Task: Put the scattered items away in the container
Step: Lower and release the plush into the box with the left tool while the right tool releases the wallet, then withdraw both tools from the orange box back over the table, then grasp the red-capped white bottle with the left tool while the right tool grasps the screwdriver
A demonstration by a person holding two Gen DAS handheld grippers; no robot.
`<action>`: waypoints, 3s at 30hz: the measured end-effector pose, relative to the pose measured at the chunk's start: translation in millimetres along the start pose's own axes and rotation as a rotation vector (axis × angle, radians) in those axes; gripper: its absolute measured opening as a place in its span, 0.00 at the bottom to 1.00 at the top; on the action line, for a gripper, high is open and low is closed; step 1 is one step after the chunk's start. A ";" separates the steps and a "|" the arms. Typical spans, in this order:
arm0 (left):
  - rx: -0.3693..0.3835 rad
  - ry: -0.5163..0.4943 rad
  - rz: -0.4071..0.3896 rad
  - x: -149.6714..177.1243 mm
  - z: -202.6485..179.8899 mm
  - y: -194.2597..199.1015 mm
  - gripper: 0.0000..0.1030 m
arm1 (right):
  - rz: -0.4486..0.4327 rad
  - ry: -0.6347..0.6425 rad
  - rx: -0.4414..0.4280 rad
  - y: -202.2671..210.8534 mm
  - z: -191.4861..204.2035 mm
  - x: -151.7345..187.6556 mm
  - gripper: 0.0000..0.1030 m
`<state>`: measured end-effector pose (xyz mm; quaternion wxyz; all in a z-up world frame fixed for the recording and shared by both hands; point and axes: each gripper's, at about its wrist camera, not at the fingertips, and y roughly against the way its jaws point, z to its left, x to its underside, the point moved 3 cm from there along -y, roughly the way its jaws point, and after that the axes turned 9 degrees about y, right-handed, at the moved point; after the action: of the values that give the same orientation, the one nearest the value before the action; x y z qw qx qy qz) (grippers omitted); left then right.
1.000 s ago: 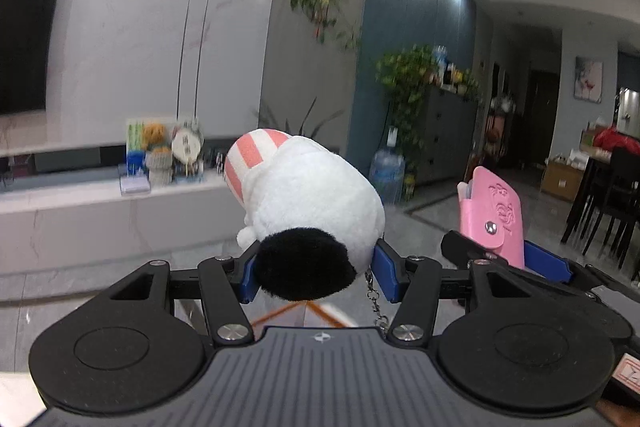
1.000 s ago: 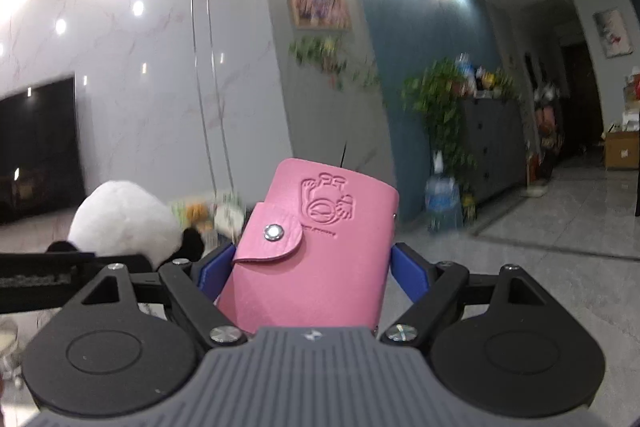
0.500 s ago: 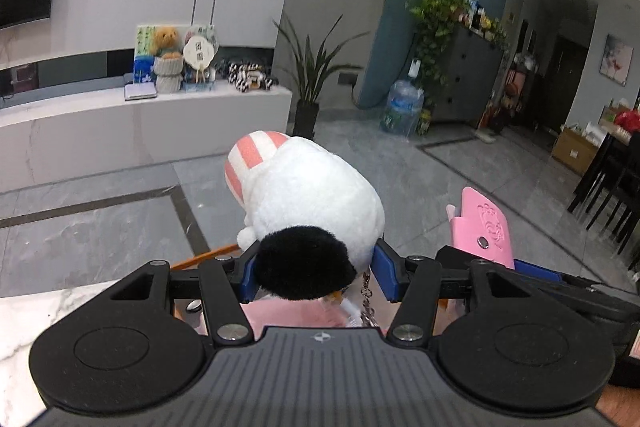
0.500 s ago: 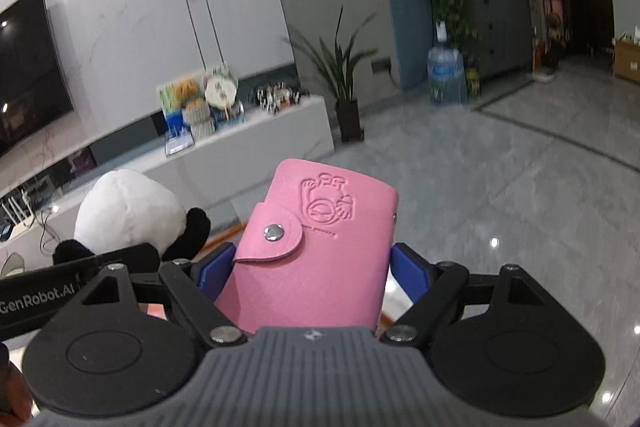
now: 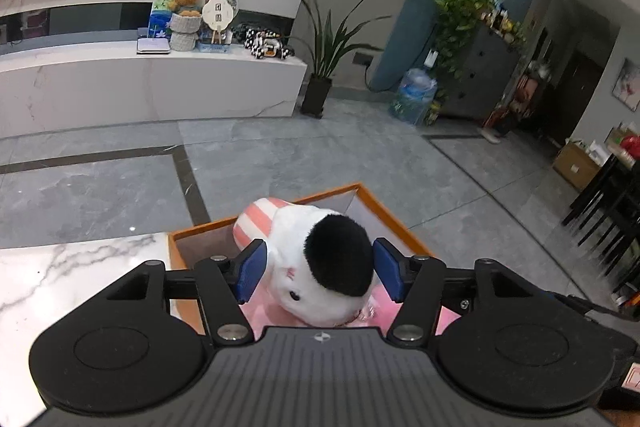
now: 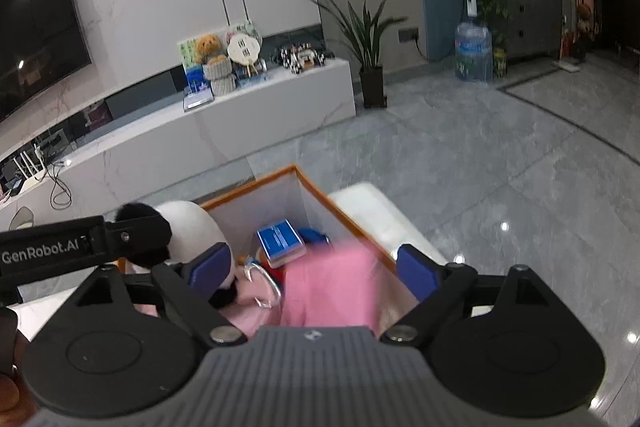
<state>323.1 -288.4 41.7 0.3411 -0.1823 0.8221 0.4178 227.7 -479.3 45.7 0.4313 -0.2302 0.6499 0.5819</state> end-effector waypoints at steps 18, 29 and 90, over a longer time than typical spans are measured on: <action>0.013 0.008 -0.017 -10.7 -1.9 4.6 0.68 | -0.023 -0.027 -0.012 2.9 -2.8 -12.0 0.89; 0.005 0.005 -0.030 -12.2 2.8 24.3 0.68 | -0.041 -0.019 -0.019 13.2 7.6 -17.8 0.89; -0.414 0.230 0.083 133.3 289.7 226.4 0.72 | 0.122 1.064 -0.853 20.7 311.6 160.9 0.47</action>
<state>215.7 77.0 -47.2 0.1831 -0.2608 0.7592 0.5674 218.3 -144.6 -60.7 -0.1088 -0.5977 0.4991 0.6180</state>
